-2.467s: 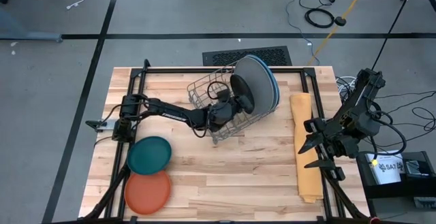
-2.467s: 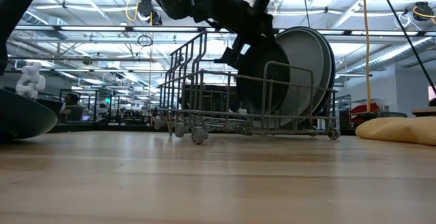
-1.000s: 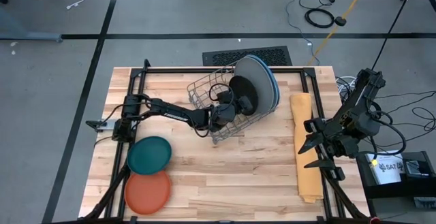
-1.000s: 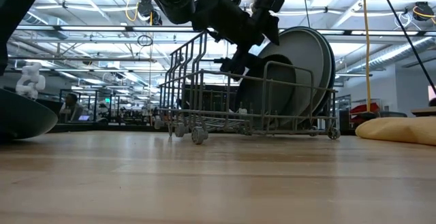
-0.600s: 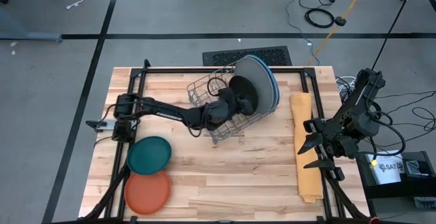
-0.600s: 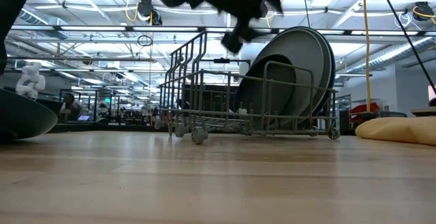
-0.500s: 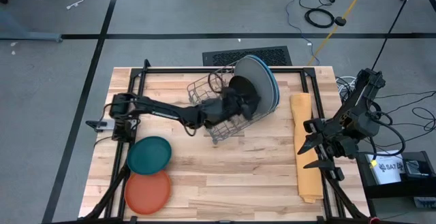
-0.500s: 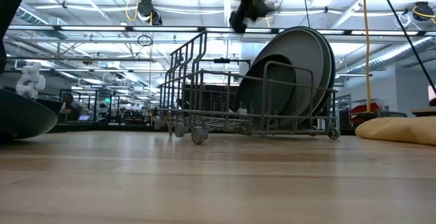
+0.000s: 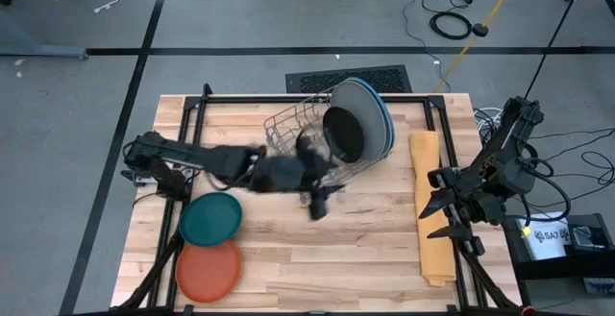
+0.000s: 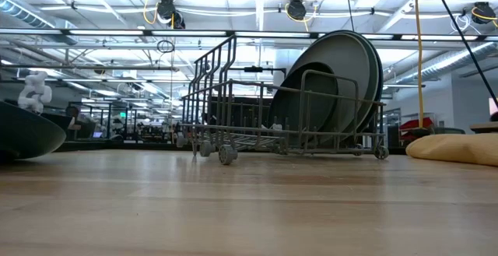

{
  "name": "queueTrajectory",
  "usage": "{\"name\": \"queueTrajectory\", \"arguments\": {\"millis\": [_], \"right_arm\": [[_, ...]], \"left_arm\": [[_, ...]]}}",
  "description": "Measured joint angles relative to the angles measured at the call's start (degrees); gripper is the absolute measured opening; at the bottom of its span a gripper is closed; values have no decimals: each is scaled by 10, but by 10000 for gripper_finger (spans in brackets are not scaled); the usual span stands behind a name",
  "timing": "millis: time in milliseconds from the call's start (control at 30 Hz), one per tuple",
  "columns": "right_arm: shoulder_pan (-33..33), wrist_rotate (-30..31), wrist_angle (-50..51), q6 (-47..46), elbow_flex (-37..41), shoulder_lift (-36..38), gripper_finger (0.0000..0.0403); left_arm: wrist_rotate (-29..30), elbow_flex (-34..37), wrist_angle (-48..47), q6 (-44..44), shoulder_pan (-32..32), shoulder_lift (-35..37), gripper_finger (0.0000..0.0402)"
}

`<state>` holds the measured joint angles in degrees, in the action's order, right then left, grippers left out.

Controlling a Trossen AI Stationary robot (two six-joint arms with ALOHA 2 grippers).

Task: Sort dishes
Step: Put the dark green plate into the dish rack

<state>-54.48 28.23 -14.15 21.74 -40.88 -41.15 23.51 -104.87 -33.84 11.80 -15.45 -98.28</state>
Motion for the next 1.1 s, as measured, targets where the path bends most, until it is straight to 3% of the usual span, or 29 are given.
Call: {"name": "queueTrajectory", "arguments": {"millis": [133, 333, 500, 800, 1100], "right_arm": [[0, 4, 9, 1, 0, 0, 185], [0, 4, 9, 2, 0, 0, 185], [0, 3, 9, 2, 0, 0, 185], [0, 3, 8, 0, 0, 0, 185], [0, 3, 7, -11, 0, 0, 185]], "left_arm": [[60, -48, -240, 139, -68, -7, 231], [36, 10, -448, 422, -146, -27, 231], [-71, 71, -464, 520, -187, -59, 231], [-237, 132, -534, 577, -196, -110, 231], [-256, 203, -521, 599, -196, -113, 231]]}}
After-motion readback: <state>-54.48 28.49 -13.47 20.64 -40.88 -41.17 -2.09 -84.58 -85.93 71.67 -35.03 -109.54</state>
